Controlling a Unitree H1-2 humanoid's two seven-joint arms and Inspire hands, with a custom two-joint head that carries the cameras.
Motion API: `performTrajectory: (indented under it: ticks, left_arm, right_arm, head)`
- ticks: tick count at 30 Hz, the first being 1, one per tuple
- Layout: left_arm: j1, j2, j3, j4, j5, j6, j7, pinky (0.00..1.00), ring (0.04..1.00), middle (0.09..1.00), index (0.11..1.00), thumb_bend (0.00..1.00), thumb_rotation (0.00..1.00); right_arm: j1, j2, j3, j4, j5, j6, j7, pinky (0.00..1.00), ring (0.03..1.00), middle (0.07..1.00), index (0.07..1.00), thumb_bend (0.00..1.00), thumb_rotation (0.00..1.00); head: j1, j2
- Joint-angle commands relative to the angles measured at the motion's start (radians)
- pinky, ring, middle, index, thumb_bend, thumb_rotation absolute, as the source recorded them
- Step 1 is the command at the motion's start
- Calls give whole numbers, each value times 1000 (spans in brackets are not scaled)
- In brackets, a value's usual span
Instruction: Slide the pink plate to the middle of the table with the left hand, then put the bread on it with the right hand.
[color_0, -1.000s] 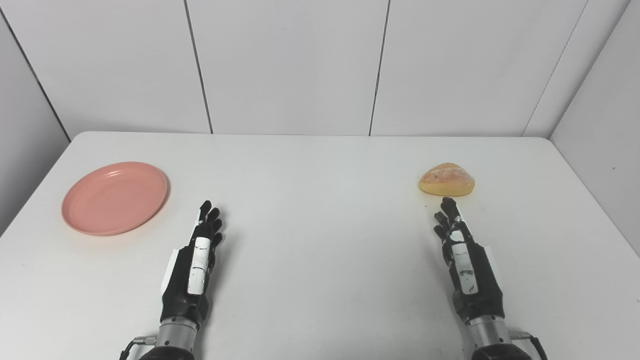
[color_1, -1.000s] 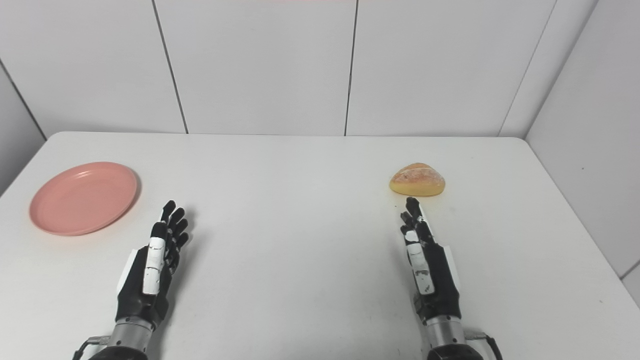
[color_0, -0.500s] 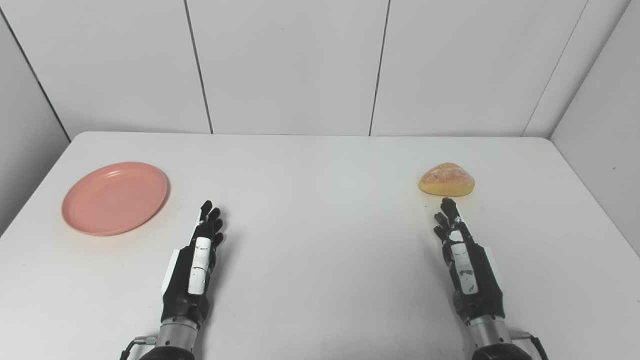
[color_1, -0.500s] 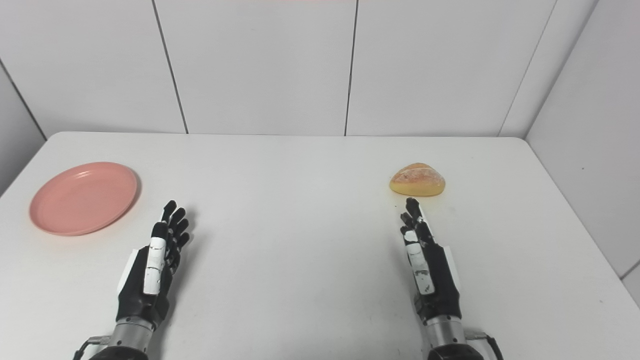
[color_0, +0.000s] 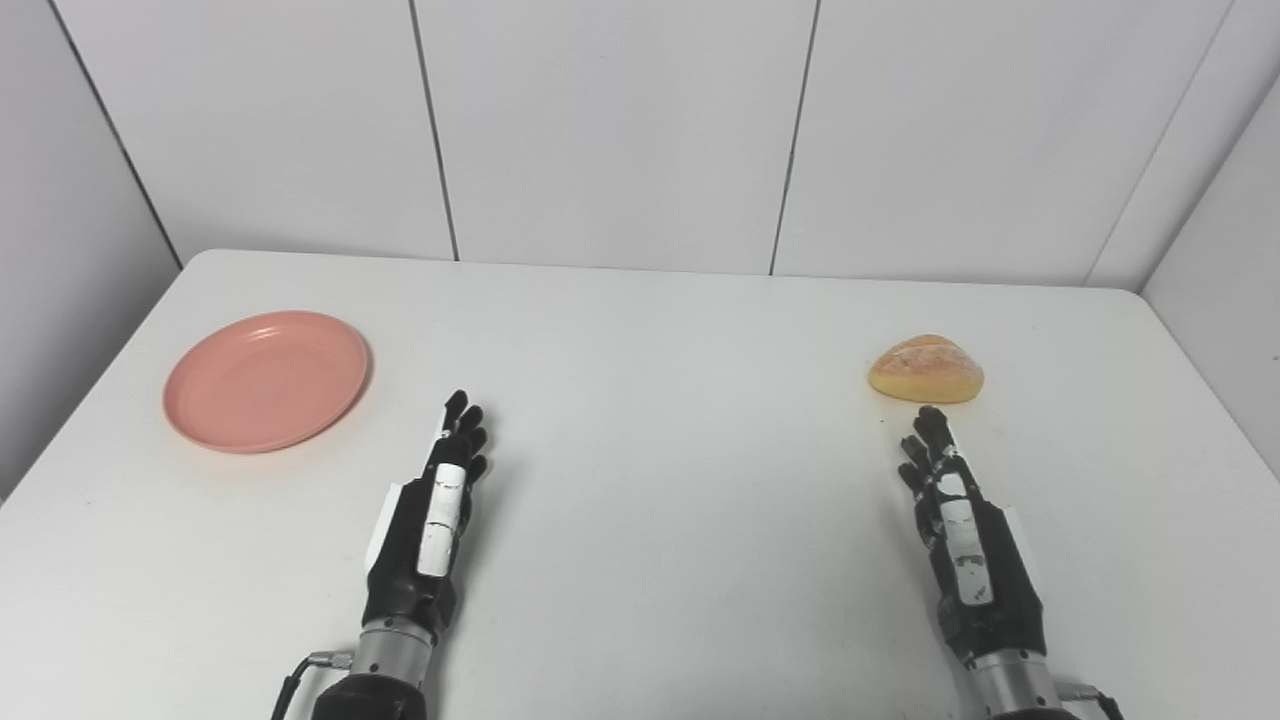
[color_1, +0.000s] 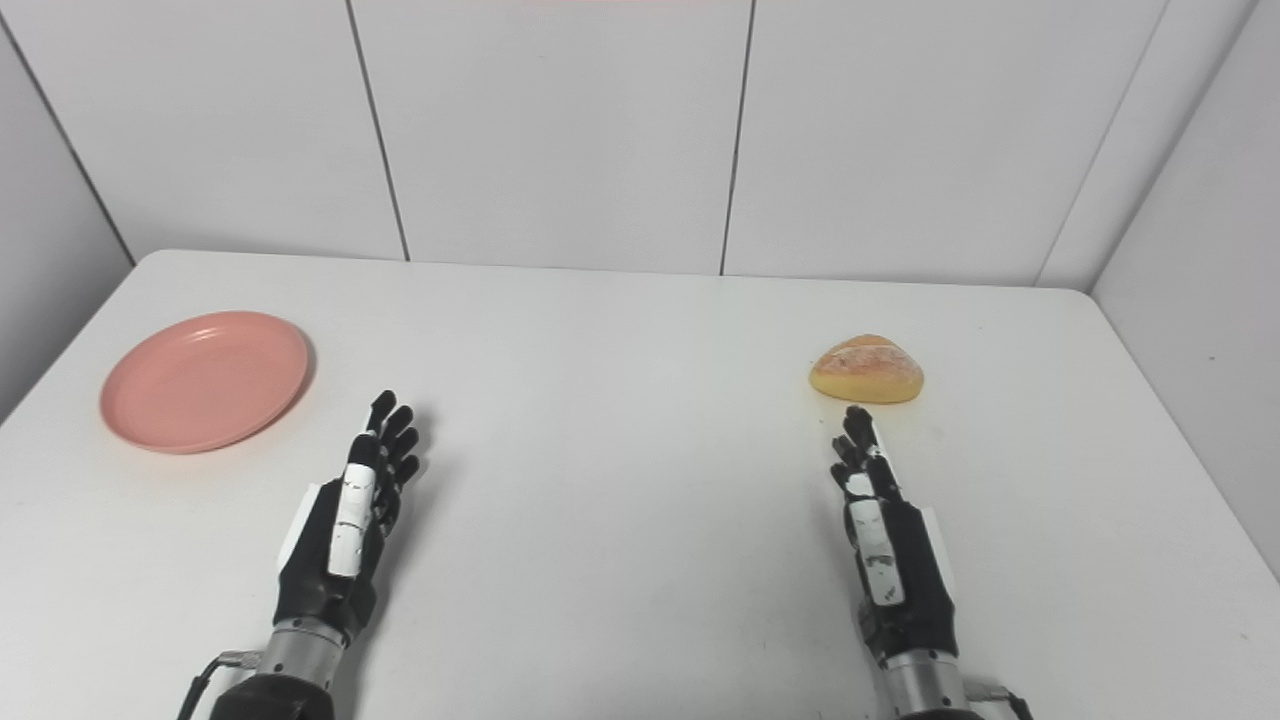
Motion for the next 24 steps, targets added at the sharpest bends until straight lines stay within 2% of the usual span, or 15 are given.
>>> performTrajectory:
  ticks: [1, 9, 14, 16, 24]
  left_arm:
    - [26, -36, -8, -10, 20, -51, 16, 1000, 1000, 1000, 1000, 733, 1000]
    - [23, -50, -31, 11, 41, -59, 42, 1000, 1000, 1000, 1000, 732, 1000]
    - [26, -63, -49, 33, 51, -83, 58, 1000, 1000, 1000, 1000, 733, 999]
    - [25, -68, -56, 47, 63, -94, 67, 1000, 1000, 1000, 1000, 732, 998]
    - [15, -79, -63, 81, 73, -127, 76, 1000, 1000, 1000, 1000, 700, 1000]
  right_arm:
    - [9, -25, -22, 21, 13, -50, 17, 1000, 995, 1000, 978, 814, 929]
    - [2, -35, -43, 51, 36, -60, 26, 1000, 987, 1000, 965, 844, 908]
    - [3, -54, -51, 67, 49, -70, 44, 1000, 997, 1000, 981, 824, 919]
    - [2, -60, -54, 74, 60, -72, 54, 1000, 1000, 1000, 991, 821, 917]
    - [-5, -67, -59, 98, 62, -82, 58, 1000, 1000, 1000, 1000, 795, 938]
  head:
    - [9, -4]
    - [37, -15]
    - [116, -56]
    - [130, -58]
    - [127, -73]
